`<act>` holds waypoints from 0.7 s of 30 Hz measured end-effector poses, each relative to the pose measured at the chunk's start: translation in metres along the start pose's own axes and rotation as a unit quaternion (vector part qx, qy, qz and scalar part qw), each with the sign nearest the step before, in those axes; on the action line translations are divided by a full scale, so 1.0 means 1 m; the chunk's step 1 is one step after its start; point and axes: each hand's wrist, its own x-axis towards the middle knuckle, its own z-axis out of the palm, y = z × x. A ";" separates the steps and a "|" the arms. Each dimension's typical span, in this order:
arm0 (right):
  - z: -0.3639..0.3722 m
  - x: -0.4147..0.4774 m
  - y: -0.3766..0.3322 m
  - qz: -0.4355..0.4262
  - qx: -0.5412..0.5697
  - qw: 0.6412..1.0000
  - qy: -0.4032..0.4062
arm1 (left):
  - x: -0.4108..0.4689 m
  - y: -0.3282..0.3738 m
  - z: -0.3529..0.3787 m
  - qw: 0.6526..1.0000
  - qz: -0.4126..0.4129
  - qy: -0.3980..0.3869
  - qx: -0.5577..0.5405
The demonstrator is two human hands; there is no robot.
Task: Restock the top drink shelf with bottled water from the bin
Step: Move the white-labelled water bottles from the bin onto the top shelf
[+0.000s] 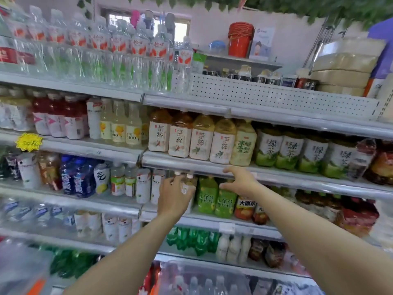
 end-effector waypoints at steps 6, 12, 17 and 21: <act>0.091 0.000 0.032 0.053 -0.016 0.994 -0.096 | -0.033 -0.076 0.039 0.994 -0.083 -0.067 0.008; 0.192 0.000 0.072 0.133 0.084 0.969 -0.188 | -0.066 -0.171 0.086 0.970 -0.197 -0.137 0.029; 0.281 0.001 0.097 0.227 0.148 0.932 -0.241 | -0.096 -0.246 0.125 0.936 -0.300 -0.184 0.001; 0.342 0.009 0.111 0.321 0.218 0.878 -0.279 | -0.117 -0.288 0.164 0.892 -0.375 -0.252 -0.015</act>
